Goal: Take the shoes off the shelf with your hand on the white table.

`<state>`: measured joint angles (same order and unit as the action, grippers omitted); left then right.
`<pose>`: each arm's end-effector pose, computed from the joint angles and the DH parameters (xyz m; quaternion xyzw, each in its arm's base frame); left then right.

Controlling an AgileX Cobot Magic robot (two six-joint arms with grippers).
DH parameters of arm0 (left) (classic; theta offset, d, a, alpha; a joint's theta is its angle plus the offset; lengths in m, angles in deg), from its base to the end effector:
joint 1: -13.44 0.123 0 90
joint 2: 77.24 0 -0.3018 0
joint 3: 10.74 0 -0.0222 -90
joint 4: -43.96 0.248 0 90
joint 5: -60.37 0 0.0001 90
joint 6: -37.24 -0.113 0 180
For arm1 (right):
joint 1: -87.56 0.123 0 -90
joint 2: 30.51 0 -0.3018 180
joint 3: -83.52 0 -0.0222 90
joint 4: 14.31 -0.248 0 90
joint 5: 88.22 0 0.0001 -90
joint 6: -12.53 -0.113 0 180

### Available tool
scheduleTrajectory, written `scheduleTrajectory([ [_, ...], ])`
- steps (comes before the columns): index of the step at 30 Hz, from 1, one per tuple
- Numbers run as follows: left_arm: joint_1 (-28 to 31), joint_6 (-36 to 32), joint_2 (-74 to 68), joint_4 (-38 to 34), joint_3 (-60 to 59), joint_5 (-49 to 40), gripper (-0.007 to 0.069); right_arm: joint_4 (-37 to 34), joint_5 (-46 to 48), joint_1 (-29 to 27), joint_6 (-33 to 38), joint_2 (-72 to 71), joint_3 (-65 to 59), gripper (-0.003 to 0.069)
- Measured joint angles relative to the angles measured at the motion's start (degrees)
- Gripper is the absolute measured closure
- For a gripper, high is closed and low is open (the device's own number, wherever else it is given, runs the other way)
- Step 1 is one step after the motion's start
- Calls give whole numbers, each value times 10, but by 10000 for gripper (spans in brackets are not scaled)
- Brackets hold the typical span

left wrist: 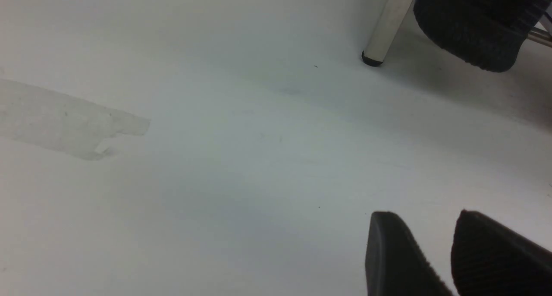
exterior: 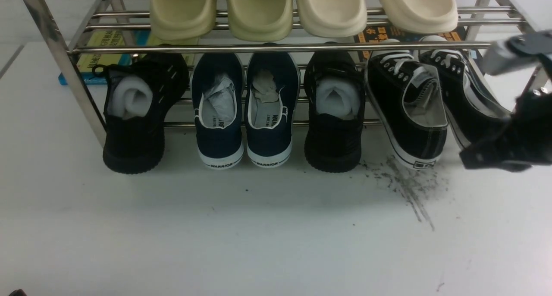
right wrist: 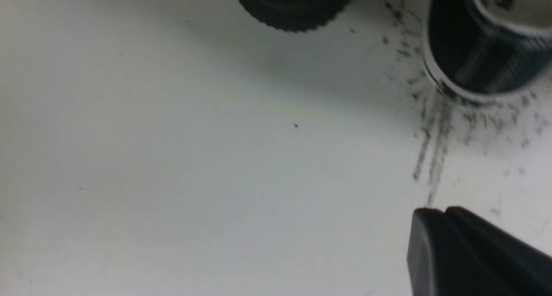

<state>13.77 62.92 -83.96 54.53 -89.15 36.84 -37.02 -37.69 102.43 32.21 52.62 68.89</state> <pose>0.0524 0.0086 0.1660 -0.1361 0.7988 -0.0502 0.5838 0.2551 0.1026 0.3217 -0.2048 0.9240 0.1690 0.2752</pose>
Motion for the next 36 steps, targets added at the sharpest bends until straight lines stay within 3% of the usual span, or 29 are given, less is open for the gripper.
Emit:
scheduleTrajectory([
  [6, 0, 0, 0, 0, 0, 0, 385, 98, -27, 47, -68, 73, 82, 485],
  [16, 0, 0, 0, 0, 0, 0, 385, 168, -140, 48, -128, 156, 100, 307],
  [22, 0, 0, 0, 0, 0, 0, 385, 176, -204, 49, -140, 194, 103, 299],
  [30, 0, 0, 0, 1, 0, 0, 385, 189, -223, 49, -141, 235, 103, 323],
  [35, 0, 0, 0, 1, 0, 0, 383, 189, -220, 49, -141, 247, 103, 412],
  [36, 0, 0, 0, 1, 0, 0, 383, 189, -215, 49, -141, 247, 103, 487],
])
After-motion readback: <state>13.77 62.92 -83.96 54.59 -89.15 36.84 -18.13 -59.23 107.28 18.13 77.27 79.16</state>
